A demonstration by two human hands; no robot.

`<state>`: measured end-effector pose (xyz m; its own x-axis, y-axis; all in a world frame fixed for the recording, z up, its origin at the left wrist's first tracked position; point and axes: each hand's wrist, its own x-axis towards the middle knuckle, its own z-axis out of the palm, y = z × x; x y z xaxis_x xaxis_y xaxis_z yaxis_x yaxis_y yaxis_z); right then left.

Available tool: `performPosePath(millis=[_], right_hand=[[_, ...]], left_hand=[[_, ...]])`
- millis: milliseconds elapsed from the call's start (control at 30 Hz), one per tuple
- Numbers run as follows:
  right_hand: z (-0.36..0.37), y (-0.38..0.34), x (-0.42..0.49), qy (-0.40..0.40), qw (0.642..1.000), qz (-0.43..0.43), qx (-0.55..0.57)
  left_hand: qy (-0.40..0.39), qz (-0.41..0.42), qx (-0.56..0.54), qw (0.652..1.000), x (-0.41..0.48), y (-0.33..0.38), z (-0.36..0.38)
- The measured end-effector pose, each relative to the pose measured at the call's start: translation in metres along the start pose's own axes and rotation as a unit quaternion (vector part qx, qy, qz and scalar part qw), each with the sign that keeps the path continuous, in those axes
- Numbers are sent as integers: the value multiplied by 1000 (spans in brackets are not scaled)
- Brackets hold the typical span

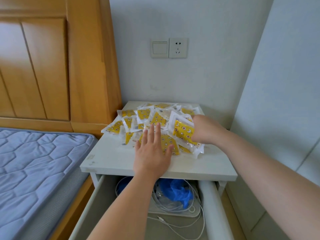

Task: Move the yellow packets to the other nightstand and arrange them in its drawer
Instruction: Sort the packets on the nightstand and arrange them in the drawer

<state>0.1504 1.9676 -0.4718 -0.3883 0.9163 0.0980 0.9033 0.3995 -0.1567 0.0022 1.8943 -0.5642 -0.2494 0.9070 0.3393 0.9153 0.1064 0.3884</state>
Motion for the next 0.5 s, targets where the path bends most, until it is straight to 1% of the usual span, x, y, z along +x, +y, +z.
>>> performPosePath(millis=[100, 233, 267, 300, 333, 367, 400, 433, 467, 500], right_hand=[[-5, -8, 7, -33, 999, 16, -7], [5, -14, 17, -25, 999, 25, 8], [4, -13, 15, 0, 999, 26, 22], [1, -10, 13, 43, 996, 37, 63], [0, -5, 11, 95, 984, 64, 139], [0, 2, 9, 141, 953, 97, 251], [6, 10, 6, 173, 895, 130, 389], [13, 16, 1, 187, 821, 157, 516], [25, 20, -4, 186, 754, 178, 605], [38, 22, -10, 175, 715, 192, 649]], left_hand=[[-10, 5, 9, 1000, 1, -1, 1], [-26, 0, 21, 999, 3, -1, 1], [-27, -5, 21, 999, 3, -1, 1], [-25, -11, 22, 999, 3, 0, 0], [-23, -18, 23, 999, 3, 0, 0], [-18, -26, 25, 999, 2, 1, -2], [-13, -36, 27, 999, 2, 2, -2], [-5, -49, 28, 998, 1, 3, -3], [6, -66, 27, 997, 1, 4, -3], [17, -84, 23, 996, 1, 5, -3]])
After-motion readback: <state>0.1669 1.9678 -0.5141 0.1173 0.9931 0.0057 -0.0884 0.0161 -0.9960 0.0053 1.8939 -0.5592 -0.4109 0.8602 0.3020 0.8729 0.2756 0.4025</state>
